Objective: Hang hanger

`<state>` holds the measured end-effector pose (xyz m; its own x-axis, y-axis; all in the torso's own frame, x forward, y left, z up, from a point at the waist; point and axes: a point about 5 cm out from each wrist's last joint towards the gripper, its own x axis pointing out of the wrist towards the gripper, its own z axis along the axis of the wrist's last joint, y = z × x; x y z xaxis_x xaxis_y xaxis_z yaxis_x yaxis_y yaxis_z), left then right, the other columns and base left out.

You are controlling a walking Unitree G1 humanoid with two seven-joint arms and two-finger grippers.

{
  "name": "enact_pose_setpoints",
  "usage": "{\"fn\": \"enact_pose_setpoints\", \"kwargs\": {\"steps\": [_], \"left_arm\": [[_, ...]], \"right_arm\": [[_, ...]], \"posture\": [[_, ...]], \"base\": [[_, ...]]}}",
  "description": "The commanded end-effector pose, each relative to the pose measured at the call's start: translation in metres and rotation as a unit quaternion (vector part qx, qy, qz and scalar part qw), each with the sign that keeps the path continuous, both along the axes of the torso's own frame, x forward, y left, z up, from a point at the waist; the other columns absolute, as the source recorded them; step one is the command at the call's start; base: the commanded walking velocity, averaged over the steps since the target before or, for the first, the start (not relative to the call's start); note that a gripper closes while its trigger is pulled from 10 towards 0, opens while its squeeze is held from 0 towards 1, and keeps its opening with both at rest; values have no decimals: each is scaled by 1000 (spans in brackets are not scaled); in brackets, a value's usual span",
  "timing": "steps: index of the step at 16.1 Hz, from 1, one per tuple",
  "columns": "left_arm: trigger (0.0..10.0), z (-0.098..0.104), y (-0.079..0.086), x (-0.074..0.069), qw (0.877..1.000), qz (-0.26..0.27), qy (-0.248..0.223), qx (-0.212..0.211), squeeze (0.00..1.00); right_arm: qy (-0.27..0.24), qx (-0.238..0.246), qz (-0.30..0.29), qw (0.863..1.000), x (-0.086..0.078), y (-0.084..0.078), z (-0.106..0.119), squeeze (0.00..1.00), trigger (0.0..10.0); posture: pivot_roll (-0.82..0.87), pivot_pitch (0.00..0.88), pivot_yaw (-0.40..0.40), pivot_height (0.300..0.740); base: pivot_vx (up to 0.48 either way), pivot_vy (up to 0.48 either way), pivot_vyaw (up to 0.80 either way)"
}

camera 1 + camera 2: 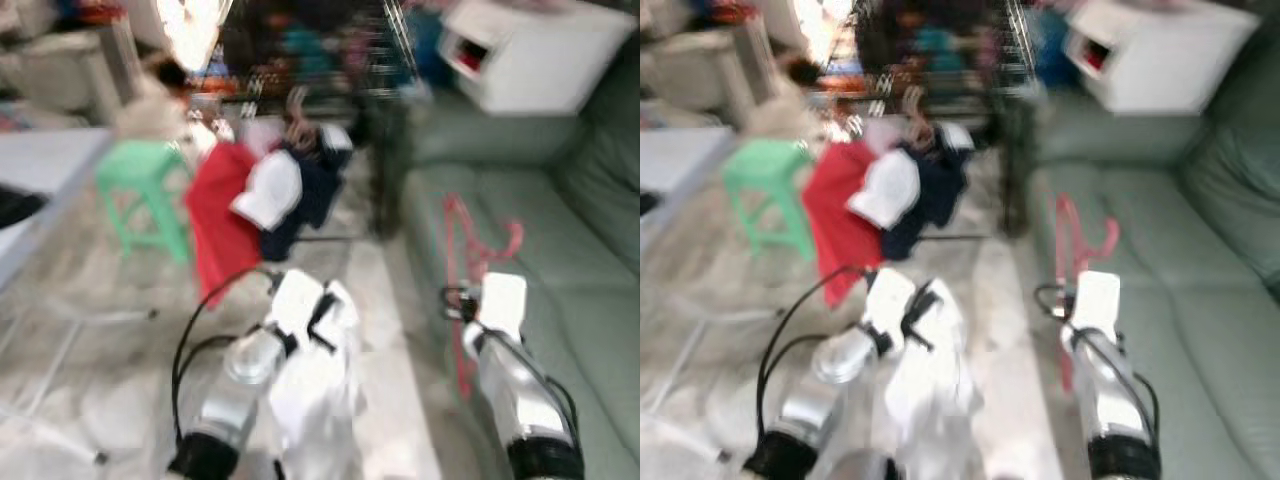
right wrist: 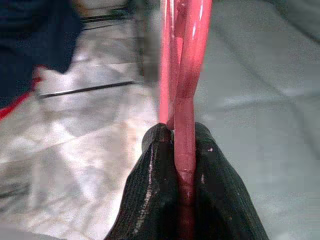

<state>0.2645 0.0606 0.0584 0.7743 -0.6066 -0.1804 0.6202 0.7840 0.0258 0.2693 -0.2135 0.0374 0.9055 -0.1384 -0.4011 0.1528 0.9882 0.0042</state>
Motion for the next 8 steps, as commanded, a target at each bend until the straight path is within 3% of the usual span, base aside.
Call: {"fn": "enact_pose_setpoints", "kwargs": {"steps": [1,8], "left_arm": [[10000,13,3,8,1000,3,-30,-3,0],[10000,13,3,8,1000,-5,-29,-1,0]], "right_arm": [[-9,3,5,1000,4,4,5,0,10000],[-8,4,4,1000,4,5,4,0,10000]], "posture": [[-70,0,11,740],[-67,0,17,740]], "base": [[0,398,-800],[0,441,-800]]}}
